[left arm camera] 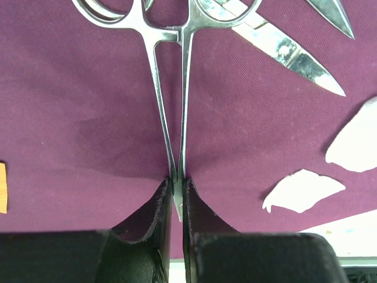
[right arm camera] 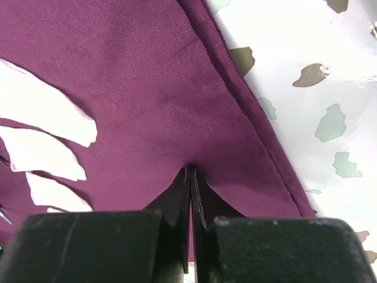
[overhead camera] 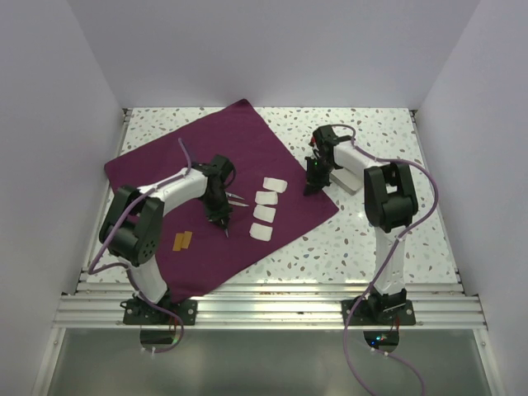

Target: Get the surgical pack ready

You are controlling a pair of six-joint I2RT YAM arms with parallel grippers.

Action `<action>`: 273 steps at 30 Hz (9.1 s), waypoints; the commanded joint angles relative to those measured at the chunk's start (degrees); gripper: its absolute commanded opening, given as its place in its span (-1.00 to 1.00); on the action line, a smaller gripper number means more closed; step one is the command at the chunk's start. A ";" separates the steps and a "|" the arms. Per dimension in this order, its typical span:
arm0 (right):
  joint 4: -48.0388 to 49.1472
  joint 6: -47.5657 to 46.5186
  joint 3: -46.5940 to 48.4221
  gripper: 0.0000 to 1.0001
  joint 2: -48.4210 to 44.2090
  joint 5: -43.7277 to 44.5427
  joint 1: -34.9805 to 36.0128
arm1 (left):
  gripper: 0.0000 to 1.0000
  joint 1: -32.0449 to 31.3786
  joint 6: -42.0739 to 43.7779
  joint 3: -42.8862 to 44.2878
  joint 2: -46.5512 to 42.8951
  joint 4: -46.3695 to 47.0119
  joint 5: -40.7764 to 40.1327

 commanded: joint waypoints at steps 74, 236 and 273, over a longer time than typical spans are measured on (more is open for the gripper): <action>-9.13 -15.58 14.33 -1.00 -5.32 23.38 13.96 | 0.32 0.21 10.39 -9.98 -21.18 17.86 11.12; 4.55 -9.74 -9.57 0.14 -21.67 -13.89 10.60 | -1.00 6.53 -17.20 14.18 4.49 -5.43 -1.98; 33.12 11.09 -4.47 -0.42 -0.66 -38.00 24.93 | -1.00 3.72 -13.95 5.48 -10.11 -4.46 5.22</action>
